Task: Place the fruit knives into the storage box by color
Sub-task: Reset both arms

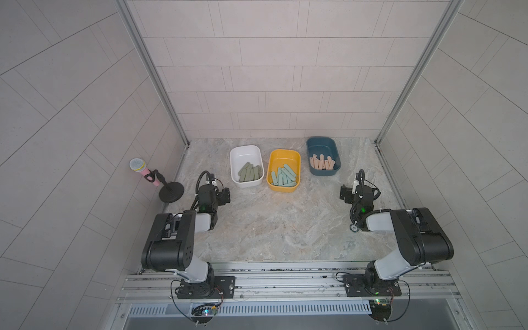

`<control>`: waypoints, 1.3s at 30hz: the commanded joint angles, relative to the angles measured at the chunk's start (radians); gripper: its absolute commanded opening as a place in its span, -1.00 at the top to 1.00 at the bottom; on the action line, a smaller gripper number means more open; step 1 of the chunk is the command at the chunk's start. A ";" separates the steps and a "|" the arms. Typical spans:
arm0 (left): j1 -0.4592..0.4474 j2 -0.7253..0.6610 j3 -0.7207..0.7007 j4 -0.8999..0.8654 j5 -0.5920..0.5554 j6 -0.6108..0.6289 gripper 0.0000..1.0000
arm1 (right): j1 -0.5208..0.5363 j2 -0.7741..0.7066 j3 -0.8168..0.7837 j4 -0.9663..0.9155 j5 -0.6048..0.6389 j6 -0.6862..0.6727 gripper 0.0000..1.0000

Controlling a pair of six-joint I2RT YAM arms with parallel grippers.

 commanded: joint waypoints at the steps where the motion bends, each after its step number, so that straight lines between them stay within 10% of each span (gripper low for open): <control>1: 0.003 -0.014 0.002 0.034 0.002 0.002 -1.00 | 0.004 -0.012 0.003 0.010 0.003 -0.010 -1.00; 18: -0.009 -0.034 -0.002 0.024 -0.104 -0.024 -0.99 | -0.001 -0.016 0.000 0.010 0.000 -0.001 -1.00; 20: -0.009 -0.035 -0.002 0.024 -0.106 -0.024 -0.77 | -0.018 -0.021 0.014 -0.019 -0.115 -0.025 -0.44; 23: -0.011 -0.035 -0.002 0.025 -0.107 -0.024 0.02 | -0.025 -0.020 0.010 -0.014 -0.125 -0.021 0.94; 26: -0.011 -0.034 -0.002 0.024 -0.106 -0.024 1.00 | -0.025 -0.019 0.006 -0.011 -0.125 -0.020 1.00; 28: -0.011 -0.034 -0.002 0.024 -0.107 -0.023 1.00 | -0.025 -0.018 0.010 -0.011 -0.125 -0.021 0.93; 29: -0.011 -0.035 -0.002 0.024 -0.107 -0.024 0.94 | -0.024 -0.018 0.010 -0.011 -0.125 -0.021 0.49; 30: -0.011 -0.037 -0.005 0.026 -0.107 -0.024 0.49 | -0.025 -0.018 0.009 -0.011 -0.124 -0.021 0.07; 31: -0.013 -0.040 -0.008 0.030 -0.108 -0.024 -0.95 | -0.025 -0.018 0.007 -0.010 -0.124 -0.023 -0.47; 32: -0.013 -0.039 -0.007 0.029 -0.109 -0.023 -1.00 | -0.024 -0.020 0.009 -0.010 -0.124 -0.022 -1.00; 39: -0.019 -0.017 0.012 0.018 -0.108 -0.017 -1.00 | -0.025 -0.021 0.005 -0.002 -0.124 -0.024 -1.00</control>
